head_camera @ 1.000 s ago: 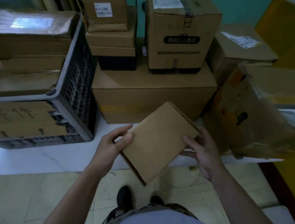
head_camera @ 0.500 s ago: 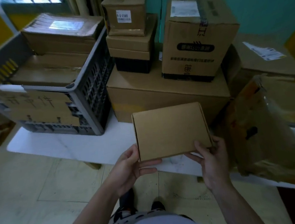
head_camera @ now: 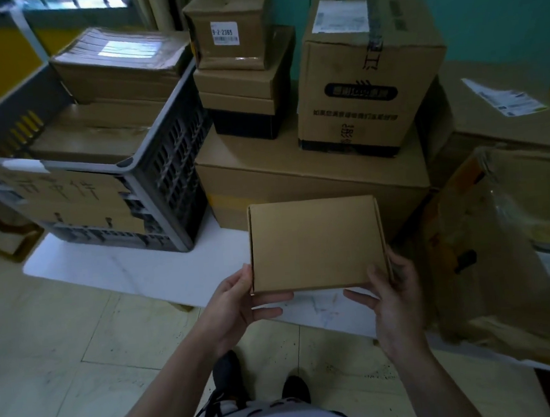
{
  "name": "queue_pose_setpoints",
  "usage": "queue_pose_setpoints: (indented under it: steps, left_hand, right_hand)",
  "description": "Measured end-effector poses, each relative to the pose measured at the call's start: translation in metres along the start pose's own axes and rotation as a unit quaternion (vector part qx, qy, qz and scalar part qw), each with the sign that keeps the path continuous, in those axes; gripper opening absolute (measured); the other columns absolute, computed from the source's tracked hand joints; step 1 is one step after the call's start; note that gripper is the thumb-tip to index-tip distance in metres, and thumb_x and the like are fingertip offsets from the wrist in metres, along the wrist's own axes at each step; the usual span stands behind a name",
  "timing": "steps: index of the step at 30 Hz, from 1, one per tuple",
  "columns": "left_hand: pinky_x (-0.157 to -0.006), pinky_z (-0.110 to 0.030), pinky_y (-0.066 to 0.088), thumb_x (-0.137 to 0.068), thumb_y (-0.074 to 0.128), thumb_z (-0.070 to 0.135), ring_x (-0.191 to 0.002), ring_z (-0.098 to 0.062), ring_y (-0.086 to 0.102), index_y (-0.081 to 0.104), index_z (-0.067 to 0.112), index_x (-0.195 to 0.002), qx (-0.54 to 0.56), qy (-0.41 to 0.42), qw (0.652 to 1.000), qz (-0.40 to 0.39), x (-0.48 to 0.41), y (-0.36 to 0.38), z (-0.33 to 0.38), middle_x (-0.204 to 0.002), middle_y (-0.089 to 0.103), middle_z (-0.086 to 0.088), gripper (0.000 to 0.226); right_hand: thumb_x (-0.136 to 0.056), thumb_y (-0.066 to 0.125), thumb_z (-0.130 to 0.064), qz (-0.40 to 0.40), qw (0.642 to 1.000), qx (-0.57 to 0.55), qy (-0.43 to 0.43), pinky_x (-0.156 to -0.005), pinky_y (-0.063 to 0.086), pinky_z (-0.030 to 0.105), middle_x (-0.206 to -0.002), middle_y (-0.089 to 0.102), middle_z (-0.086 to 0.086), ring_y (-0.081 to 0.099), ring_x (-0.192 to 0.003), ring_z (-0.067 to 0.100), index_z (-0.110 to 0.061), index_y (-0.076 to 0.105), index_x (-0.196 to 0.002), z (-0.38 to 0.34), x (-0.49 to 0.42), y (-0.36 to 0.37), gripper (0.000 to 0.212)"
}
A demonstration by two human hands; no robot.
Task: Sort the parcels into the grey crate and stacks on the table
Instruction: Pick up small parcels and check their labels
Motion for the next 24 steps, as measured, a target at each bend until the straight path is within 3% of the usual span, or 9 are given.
queue_pose_setpoints:
  steps: [3,7,12,15,19,20,23,24]
  left_hand:
    - [-0.074,-0.037,0.062,-0.092,0.04,0.04,-0.101,-0.036,0.072,0.057,0.006,-0.129,-0.005,0.0,1.0,0.004,0.002,-0.007,0.0,-0.119,0.071,-0.018,0.053]
    - [-0.081,-0.039,0.06,-0.091,0.039,0.04,-0.106,-0.038,0.07,0.055,0.007,-0.131,-0.057,0.002,0.998,0.019,0.004,-0.02,0.003,-0.119,0.071,-0.018,0.054]
    - [-0.083,-0.042,0.057,-0.101,0.033,0.035,-0.106,-0.04,0.069,0.054,0.008,-0.133,-0.102,0.001,0.994,0.042,0.003,-0.033,0.013,-0.118,0.071,-0.019,0.048]
    - [-0.08,-0.038,0.058,-0.107,0.03,0.026,-0.105,-0.041,0.069,0.055,0.007,-0.133,-0.122,-0.002,0.991,0.049,0.003,-0.038,0.018,-0.119,0.07,-0.021,0.041]
    - [-0.077,-0.036,0.059,-0.108,0.03,0.023,-0.1,-0.04,0.071,0.059,0.006,-0.126,-0.134,-0.001,0.989,0.066,0.003,-0.045,0.027,-0.114,0.072,-0.021,0.037]
    - [-0.076,-0.036,0.058,-0.109,0.03,0.022,-0.1,-0.039,0.071,0.059,0.005,-0.125,-0.137,0.001,0.988,0.071,0.002,-0.047,0.029,-0.112,0.072,-0.021,0.037]
    - [-0.079,-0.04,0.055,-0.109,0.03,0.021,-0.098,-0.038,0.072,0.06,0.004,-0.122,-0.146,0.005,0.986,0.082,0.001,-0.049,0.032,-0.108,0.074,-0.018,0.037]
    - [-0.081,-0.041,0.054,-0.11,0.03,0.022,-0.098,-0.038,0.072,0.061,0.005,-0.121,-0.147,0.006,0.986,0.083,0.001,-0.051,0.033,-0.107,0.074,-0.017,0.037]
  right_hand:
    - [-0.104,0.045,-0.02,-0.003,0.999,-0.008,0.044,-0.069,0.059,0.041,-0.115,0.068,-0.005,0.066,-0.107,0.026,-0.023,0.064,-0.104,0.006,-0.003,-0.006,0.019]
    - [-0.103,0.044,-0.014,-0.029,0.997,0.001,0.072,-0.07,0.058,0.04,-0.124,0.066,0.006,0.065,-0.11,0.026,-0.016,0.063,-0.103,0.016,-0.007,-0.006,0.019]
    - [-0.1,0.046,-0.011,-0.094,0.99,-0.013,0.105,-0.079,0.057,0.046,-0.119,0.07,-0.006,0.068,-0.108,0.021,-0.026,0.058,-0.126,0.031,-0.011,-0.001,0.032]
    - [-0.079,0.066,-0.027,-0.138,0.984,-0.017,0.115,-0.076,0.058,0.044,-0.114,0.072,-0.009,0.068,-0.108,0.024,-0.031,0.057,-0.127,0.032,-0.013,0.005,0.05]
    - [-0.038,0.094,-0.057,-0.145,0.981,0.0,0.128,-0.07,0.06,0.039,-0.114,0.073,-0.004,0.07,-0.102,0.024,-0.028,0.057,-0.127,0.031,-0.016,0.017,0.101]
    - [-0.043,0.094,-0.056,-0.138,0.982,0.005,0.127,-0.069,0.059,0.039,-0.114,0.073,-0.003,0.07,-0.102,0.025,-0.027,0.056,-0.127,0.03,-0.017,0.019,0.097]
    - [-0.086,0.07,-0.027,-0.116,0.986,-0.004,0.123,-0.072,0.057,0.042,-0.119,0.069,0.002,0.066,-0.109,0.031,-0.025,0.056,-0.127,0.025,-0.017,0.024,0.044]
    - [-0.084,0.073,-0.031,-0.117,0.985,-0.003,0.123,-0.072,0.057,0.042,-0.118,0.069,0.001,0.066,-0.108,0.03,-0.026,0.057,-0.126,0.025,-0.017,0.025,0.046]
Point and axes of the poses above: each hand's wrist, its own x-axis away from the middle knuckle, its own y-axis out of the palm, z = x × y, the point moved 8 cm from there along -x, towards the middle knuckle
